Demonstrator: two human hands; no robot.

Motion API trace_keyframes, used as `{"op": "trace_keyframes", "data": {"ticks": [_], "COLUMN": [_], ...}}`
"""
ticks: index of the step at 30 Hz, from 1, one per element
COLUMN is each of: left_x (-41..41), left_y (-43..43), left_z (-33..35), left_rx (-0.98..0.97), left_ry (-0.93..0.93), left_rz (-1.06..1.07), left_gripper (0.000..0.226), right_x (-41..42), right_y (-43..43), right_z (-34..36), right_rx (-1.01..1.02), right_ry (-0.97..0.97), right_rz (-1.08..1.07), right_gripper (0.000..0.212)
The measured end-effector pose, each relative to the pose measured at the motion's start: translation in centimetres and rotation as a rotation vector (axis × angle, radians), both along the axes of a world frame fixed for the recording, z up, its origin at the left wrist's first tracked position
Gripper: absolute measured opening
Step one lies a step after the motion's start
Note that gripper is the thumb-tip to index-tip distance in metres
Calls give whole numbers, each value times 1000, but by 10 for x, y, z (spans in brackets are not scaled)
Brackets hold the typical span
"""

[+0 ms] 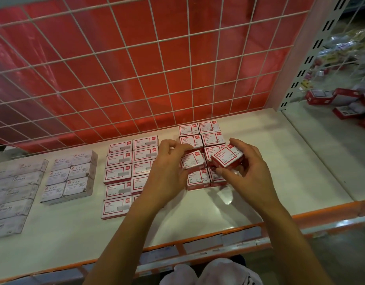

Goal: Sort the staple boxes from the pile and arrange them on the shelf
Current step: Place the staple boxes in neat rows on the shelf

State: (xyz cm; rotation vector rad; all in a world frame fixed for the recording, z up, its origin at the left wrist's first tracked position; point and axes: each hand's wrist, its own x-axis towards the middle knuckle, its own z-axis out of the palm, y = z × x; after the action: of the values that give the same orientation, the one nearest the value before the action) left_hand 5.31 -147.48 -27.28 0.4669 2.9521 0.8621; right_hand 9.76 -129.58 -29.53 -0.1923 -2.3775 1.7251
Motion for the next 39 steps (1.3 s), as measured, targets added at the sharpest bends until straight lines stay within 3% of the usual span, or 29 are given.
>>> {"op": "trace_keyframes", "data": {"ticks": [6,15,22,27,31,34,37,39], "left_x": [-4,2,14,21,25,26,27,27], "left_y": [1,6,10,14,15,16,16,16], "left_z": [-10,-22,-19,-15,-13,-12,-12,-12], "left_rx": [-12,33,157,229,248,235,214,210], "left_ry": [47,129,-12,-105,-157,-165,-166,-171], "left_rz": [25,143,258,281,301,298,287,287], "left_gripper": [50,46,60,64,64,65,65,66], "right_x": [3,13,14,14,16,16,17,17], "right_y": [1,0,-15,-17,-16,-9,-1,1], "right_z": [-3,-19,-28,-35,-33,-31,-31,-32], "right_rx": [-39,139,419,492,405,409,417,430], "right_ry": [-7,-19,136,116,54,-10,-195,-236], "right_rz": [7,-35,-67,-189,-185,-119,5,10], "right_gripper": [58,62,62,60,59,74,99,97]}}
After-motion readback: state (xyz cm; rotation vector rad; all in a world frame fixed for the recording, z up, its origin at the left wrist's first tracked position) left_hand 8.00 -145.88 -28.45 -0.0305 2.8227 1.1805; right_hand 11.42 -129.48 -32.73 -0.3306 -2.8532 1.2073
